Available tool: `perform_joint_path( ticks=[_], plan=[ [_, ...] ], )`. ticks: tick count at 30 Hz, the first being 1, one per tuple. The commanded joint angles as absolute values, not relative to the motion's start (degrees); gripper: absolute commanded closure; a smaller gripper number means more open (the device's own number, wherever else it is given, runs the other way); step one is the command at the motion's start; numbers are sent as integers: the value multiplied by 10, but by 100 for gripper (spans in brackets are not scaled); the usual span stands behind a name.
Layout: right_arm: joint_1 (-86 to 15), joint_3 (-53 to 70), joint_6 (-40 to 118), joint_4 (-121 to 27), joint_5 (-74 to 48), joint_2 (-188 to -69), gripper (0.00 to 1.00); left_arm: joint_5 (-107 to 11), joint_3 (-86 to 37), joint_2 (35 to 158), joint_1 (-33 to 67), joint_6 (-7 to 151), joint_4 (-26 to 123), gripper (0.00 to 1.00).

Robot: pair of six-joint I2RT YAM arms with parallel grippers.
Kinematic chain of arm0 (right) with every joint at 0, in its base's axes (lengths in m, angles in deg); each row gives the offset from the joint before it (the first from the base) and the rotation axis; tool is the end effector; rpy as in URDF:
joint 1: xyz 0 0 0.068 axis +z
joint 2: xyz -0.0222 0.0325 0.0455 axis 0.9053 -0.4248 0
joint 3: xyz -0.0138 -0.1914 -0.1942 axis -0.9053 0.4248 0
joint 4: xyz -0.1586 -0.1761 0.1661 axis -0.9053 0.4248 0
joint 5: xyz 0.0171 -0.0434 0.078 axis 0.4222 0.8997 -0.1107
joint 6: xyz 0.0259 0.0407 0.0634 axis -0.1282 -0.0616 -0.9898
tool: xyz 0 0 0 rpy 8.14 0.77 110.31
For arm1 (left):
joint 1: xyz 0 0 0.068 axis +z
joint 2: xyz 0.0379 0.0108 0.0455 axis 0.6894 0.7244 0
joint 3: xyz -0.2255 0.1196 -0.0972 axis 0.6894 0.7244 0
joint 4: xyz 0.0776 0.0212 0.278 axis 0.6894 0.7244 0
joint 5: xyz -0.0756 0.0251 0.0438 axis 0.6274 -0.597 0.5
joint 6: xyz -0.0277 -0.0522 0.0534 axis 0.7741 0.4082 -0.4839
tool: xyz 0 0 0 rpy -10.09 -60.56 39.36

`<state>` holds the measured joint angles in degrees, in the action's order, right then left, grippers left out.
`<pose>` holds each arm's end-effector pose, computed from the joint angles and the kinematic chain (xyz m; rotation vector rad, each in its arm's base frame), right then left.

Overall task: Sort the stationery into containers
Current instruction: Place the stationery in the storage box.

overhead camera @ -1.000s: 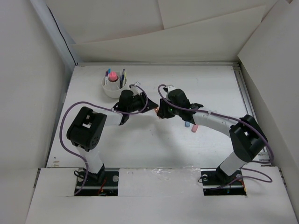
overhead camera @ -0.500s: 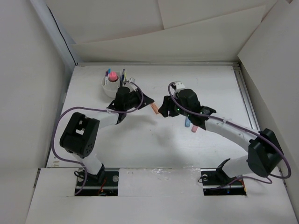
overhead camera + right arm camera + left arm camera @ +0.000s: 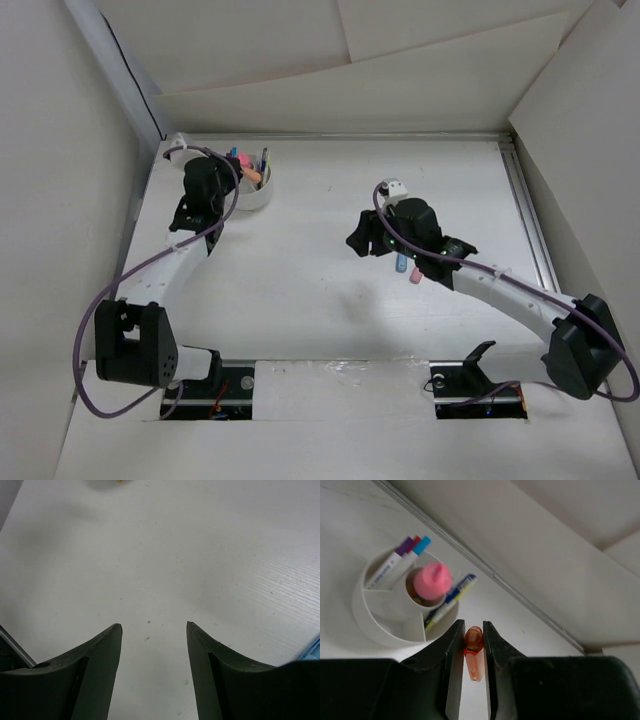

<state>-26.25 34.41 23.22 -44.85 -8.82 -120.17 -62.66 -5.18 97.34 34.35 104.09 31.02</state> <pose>0.2678 0.2194 0.2506 -0.3372 2.0777 0.7250 0.3696 -0.0520 0.3098 -0.5723 1.5590 -0.6079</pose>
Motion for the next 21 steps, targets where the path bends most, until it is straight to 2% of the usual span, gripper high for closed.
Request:
perform_joint_path(
  ticks=[1,11,21],
  plan=[
    [-260,347,233,-478,-92,-1179,40,-786,-115,981,343,1008,375,100],
    [-260,353,233,-478,-92,-1174,40,-904,-226,1117,351,949,405,100],
    [-260,353,233,-478,-81,-1184,40,-925,-227,1175,345,931,372,100]
  ],
)
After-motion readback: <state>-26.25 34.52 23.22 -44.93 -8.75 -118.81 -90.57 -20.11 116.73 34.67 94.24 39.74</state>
